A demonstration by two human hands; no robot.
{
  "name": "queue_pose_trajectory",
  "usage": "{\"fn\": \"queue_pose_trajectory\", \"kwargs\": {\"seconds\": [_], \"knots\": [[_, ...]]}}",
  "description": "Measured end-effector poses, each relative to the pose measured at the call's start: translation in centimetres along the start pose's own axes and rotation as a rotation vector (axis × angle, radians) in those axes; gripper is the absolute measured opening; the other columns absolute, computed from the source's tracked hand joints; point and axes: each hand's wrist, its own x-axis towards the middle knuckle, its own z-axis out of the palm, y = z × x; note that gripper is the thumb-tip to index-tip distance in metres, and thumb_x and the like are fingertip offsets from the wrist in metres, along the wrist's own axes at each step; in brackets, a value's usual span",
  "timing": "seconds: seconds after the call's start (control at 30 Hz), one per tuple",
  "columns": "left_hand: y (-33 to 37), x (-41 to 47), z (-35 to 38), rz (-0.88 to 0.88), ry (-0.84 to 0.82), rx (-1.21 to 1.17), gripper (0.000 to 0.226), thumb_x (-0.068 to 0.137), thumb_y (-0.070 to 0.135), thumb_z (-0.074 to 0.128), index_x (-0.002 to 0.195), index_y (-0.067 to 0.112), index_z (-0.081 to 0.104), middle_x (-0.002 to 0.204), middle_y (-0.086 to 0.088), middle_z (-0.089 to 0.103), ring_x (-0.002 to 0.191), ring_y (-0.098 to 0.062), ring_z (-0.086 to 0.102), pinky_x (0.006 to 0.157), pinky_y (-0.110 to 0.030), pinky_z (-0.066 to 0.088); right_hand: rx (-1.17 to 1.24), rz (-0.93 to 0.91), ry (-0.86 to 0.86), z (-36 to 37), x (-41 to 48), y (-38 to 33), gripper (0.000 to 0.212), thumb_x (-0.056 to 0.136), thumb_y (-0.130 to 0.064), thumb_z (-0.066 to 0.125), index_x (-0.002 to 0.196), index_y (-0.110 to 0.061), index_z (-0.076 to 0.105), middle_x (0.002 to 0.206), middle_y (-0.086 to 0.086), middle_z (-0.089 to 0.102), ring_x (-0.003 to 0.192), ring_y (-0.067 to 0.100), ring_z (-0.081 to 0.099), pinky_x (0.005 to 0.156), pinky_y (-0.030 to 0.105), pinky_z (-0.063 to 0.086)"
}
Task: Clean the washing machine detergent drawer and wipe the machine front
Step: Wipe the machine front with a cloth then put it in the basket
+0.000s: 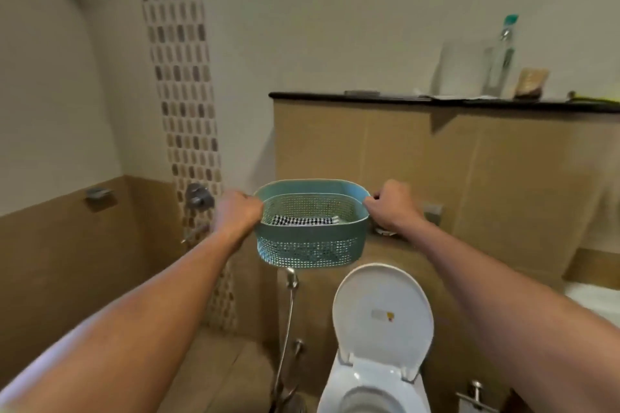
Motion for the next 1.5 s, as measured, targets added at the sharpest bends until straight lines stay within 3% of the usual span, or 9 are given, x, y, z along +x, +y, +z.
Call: {"fn": "queue_pose_trajectory", "kwargs": {"seconds": [0.1,0.27,0.67,0.9,1.07,1.17,1.23,1.33,1.5], "knots": [[4.9,5.3,1.2,0.036,-0.025,-0.173,0.017,0.081,0.016,0.059,0.07,0.003,0.06,0.069,-0.009,0.059,0.064,-0.023,0.052,0.056,-0.034,0.046,0.058,0.028,0.033,-3.9,4.7,-1.8,0.024,0.08,-0.014,0.06,0.059,-0.004,0.065,0.056,0.007,0.061,0.052,0.024,0.055,0.046,0.026,0.041],[12.0,16.2,2.1,0.121,-0.04,-0.344,0.044,0.068,0.028,0.062,0.102,0.0,0.065,0.103,-0.018,0.068,0.092,-0.032,0.065,0.068,-0.033,0.05,0.118,-0.012,0.08,-9.1,13.0,-5.9,0.019,0.081,-0.008,0.057,0.076,0.006,0.068,0.063,0.016,0.069,0.049,0.023,0.059,0.046,0.024,0.047],[25.2,37.4,4.3,0.298,-0.199,-0.613,0.029,0.083,0.019,0.064,0.106,0.003,0.056,0.095,-0.011,0.057,0.083,-0.024,0.059,0.059,-0.035,0.052,0.145,-0.033,0.245,-13.8,33.9,-15.5,0.019,0.085,-0.003,0.057,0.071,0.005,0.068,0.058,0.016,0.065,0.041,0.021,0.055,0.04,0.021,0.044],[24.0,44.2,8.9,0.246,-0.166,-0.581,0.032,0.078,0.028,0.067,0.097,0.003,0.058,0.103,-0.016,0.063,0.083,-0.029,0.062,0.081,-0.05,0.057,0.117,0.026,0.2,-9.1,41.3,-15.0,0.022,0.088,-0.008,0.059,0.071,0.004,0.067,0.052,0.012,0.063,0.035,0.017,0.055,0.039,0.021,0.043],[21.5,46.0,10.5,0.238,-0.329,-0.659,0.08,0.069,0.074,0.068,0.12,0.013,0.058,0.111,-0.008,0.065,0.098,-0.025,0.065,0.09,-0.046,0.055,0.398,-0.004,0.013,-6.4,41.9,-13.1,0.083,0.074,-0.081,0.059,0.121,-0.013,0.061,0.11,0.009,0.065,0.089,0.023,0.069,0.066,0.035,0.06],[19.7,46.1,11.0,0.387,-0.441,-0.611,0.098,0.047,0.088,0.07,0.106,0.01,0.061,0.109,-0.008,0.068,0.106,-0.027,0.065,0.099,-0.049,0.051,0.378,-0.072,-0.147,-4.2,41.9,-11.8,0.117,0.053,-0.09,0.064,0.147,-0.022,0.044,0.143,0.002,0.05,0.111,0.026,0.064,0.087,0.044,0.059],[18.8,46.7,11.6,0.456,-0.462,-0.56,0.106,0.039,0.079,0.082,0.114,0.008,0.059,0.114,-0.009,0.069,0.11,-0.025,0.065,0.103,-0.049,0.05,0.317,-0.132,-0.057,-2.3,42.4,-11.3,0.11,0.057,-0.081,0.075,0.144,-0.021,0.044,0.142,-0.003,0.054,0.116,0.018,0.061,0.096,0.038,0.055],[18.2,47.2,12.4,0.549,-0.492,-0.501,0.086,0.049,0.043,0.095,0.123,0.014,0.06,0.112,-0.001,0.073,0.101,-0.014,0.071,0.092,-0.034,0.058,0.328,-0.213,0.122,-0.4,42.6,-11.8,0.064,0.07,-0.054,0.084,0.118,-0.031,0.05,0.108,-0.018,0.06,0.09,-0.005,0.056,0.073,0.009,0.043],[18.0,47.3,13.3,0.57,-0.479,-0.522,0.05,0.062,0.018,0.09,0.104,0.02,0.062,0.1,0.004,0.071,0.077,0.004,0.07,0.065,-0.013,0.057,0.371,-0.236,0.193,0.9,43.3,-11.5,0.087,0.063,-0.062,0.084,0.136,-0.027,0.05,0.118,-0.012,0.062,0.098,0.006,0.059,0.072,0.015,0.043]]}}
